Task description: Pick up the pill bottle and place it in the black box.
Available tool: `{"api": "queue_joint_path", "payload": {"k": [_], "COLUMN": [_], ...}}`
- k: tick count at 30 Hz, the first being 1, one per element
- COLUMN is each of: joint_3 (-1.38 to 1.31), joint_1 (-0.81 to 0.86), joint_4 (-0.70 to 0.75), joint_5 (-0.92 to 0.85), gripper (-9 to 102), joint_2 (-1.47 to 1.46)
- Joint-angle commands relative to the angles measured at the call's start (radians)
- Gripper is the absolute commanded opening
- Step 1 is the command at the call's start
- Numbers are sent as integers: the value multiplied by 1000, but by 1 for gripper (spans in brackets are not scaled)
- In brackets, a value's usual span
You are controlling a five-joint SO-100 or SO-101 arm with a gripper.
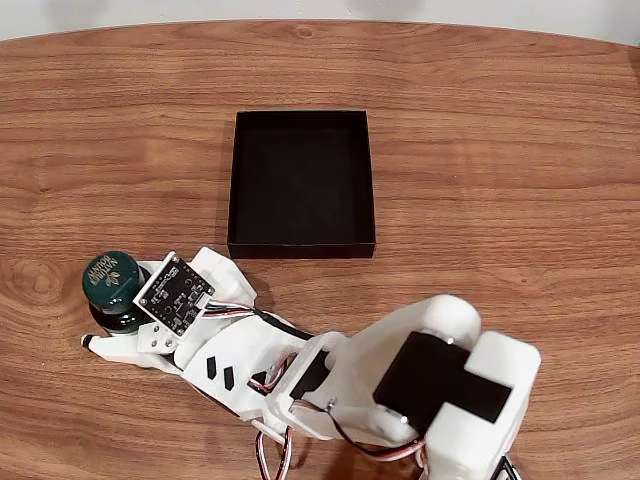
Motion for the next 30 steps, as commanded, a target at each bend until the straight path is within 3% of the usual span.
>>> {"api": "queue_joint_path", "payload": {"k": [1,21,30], "joint_3": [-31,58,97], "joint_1": [3,49,147], "joint_4": [-5,87,124], "joint_5": [-12,3,18], "gripper": [22,21,21], "joint_2": [71,370,541]}}
